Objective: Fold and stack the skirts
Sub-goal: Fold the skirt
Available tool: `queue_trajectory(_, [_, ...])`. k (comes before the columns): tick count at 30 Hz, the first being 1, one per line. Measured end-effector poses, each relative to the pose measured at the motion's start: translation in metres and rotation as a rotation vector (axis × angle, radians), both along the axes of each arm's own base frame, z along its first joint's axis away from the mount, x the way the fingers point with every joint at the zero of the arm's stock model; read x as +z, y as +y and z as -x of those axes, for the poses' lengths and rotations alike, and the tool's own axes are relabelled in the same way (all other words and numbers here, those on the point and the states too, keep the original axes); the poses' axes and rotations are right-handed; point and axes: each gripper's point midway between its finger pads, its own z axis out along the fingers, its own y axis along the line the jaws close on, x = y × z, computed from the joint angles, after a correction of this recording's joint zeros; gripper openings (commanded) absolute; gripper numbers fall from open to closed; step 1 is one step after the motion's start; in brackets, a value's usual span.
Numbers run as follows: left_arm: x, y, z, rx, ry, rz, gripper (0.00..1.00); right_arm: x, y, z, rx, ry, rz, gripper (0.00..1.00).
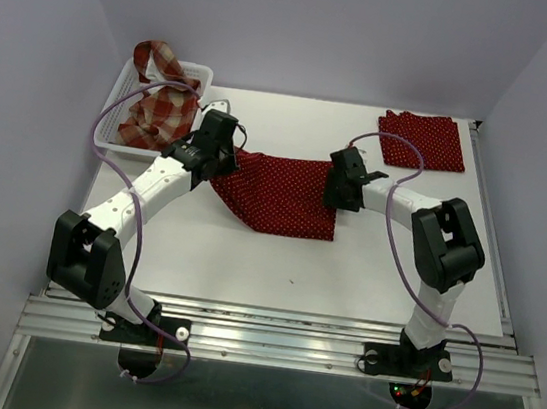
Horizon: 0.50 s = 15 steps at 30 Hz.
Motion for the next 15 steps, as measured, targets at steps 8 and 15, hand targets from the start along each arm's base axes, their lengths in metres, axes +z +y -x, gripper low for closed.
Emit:
queue_trajectory(8, [0.000, -0.005, 0.002, -0.010, 0.001, 0.000, 0.00, -0.001, 0.006, -0.003, 0.005, -0.002, -0.025, 0.35])
queue_trajectory(15, [0.024, -0.019, -0.005, -0.034, -0.038, 0.017, 0.00, -0.002, 0.013, -0.002, 0.023, 0.005, -0.057, 0.32])
